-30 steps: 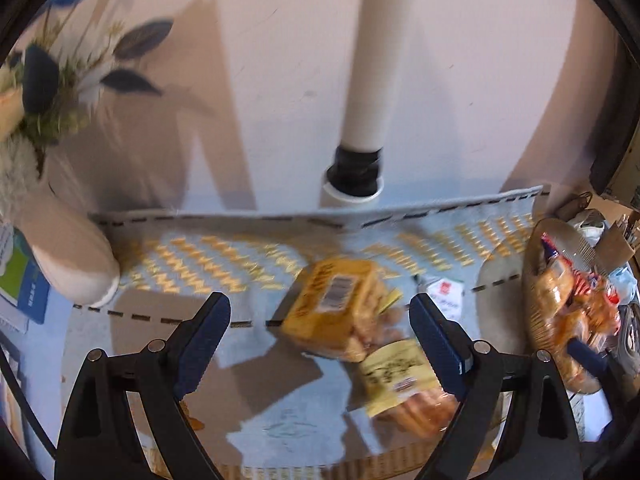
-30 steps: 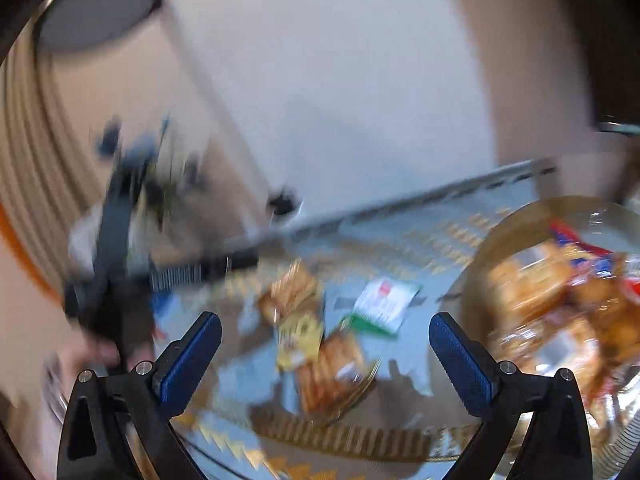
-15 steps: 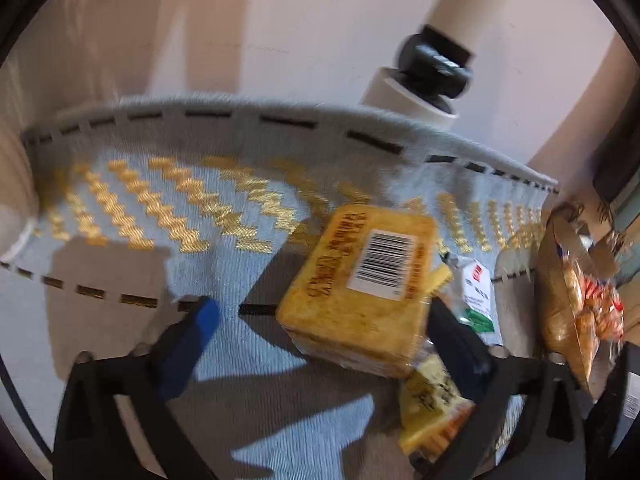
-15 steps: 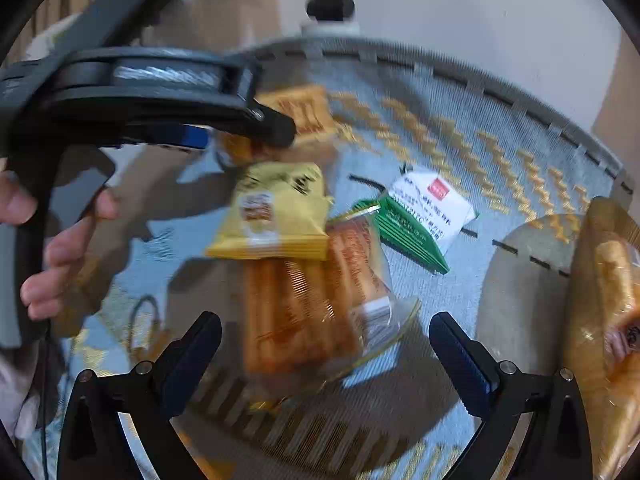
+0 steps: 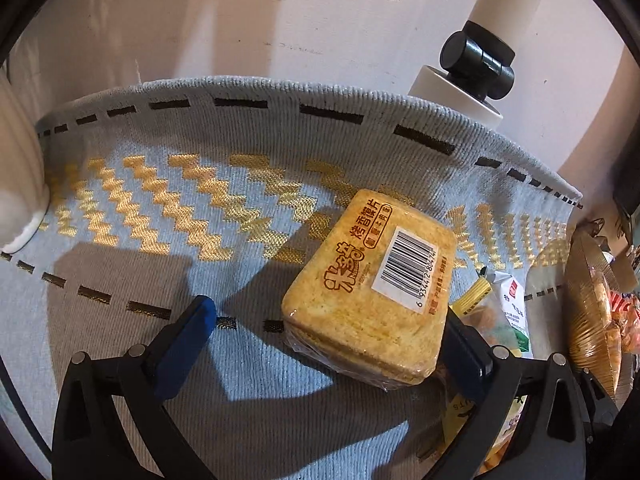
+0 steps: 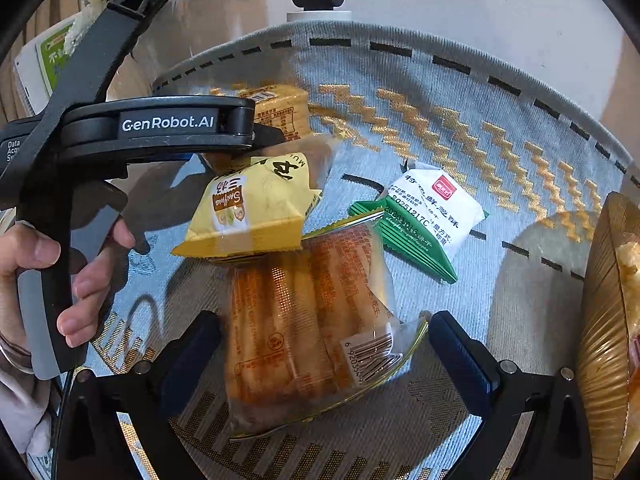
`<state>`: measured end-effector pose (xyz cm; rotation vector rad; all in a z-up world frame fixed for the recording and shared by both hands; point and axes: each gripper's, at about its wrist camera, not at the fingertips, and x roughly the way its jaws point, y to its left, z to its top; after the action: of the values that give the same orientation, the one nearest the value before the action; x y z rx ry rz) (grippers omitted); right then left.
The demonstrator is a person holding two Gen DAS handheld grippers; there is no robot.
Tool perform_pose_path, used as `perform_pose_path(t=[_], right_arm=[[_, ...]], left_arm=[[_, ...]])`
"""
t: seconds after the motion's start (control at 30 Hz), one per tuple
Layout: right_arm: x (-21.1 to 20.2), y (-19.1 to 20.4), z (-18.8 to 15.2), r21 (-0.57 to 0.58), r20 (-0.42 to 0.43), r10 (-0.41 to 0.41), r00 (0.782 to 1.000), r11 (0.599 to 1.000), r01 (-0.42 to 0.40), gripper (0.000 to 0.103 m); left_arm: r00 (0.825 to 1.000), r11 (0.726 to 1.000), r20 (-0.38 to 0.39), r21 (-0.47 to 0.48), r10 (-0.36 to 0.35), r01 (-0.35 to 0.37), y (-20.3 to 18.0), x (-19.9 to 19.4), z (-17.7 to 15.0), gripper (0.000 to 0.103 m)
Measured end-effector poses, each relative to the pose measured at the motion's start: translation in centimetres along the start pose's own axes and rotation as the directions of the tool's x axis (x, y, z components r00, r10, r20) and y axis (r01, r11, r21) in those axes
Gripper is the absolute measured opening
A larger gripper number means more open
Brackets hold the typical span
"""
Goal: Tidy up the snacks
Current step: 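Position the left tool over the square cracker pack while the right tool hovers over the bread-stick pack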
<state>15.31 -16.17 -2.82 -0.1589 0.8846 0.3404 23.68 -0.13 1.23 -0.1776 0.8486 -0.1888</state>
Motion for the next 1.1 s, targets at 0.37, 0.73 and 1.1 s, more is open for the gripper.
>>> perform_pose_path(t=[0.37,0.73,1.1], right_arm=[[-0.08,-0.14,-0.08,0.0,0.0,0.0,1.0,1.0,0.0,0.103],[-0.12,-0.09,0.0,0.001,0.0,0.0,1.0,1.0,0.0,0.103],[-0.13,-0.08,0.05,0.001,0.0,0.0,1.0,1.0,0.0,0.103]], left_arm=[[1.0,1.0,0.002,0.0,0.004,-0.004,-0.44,0.31,0.15,0.103],[1.0,1.0,0.002,0.002,0.002,-0.002,-0.43,0.3,0.13,0.103],[1.0,1.0,0.003,0.003,0.001,-0.001,-0.41,0.3,0.14,0.103]])
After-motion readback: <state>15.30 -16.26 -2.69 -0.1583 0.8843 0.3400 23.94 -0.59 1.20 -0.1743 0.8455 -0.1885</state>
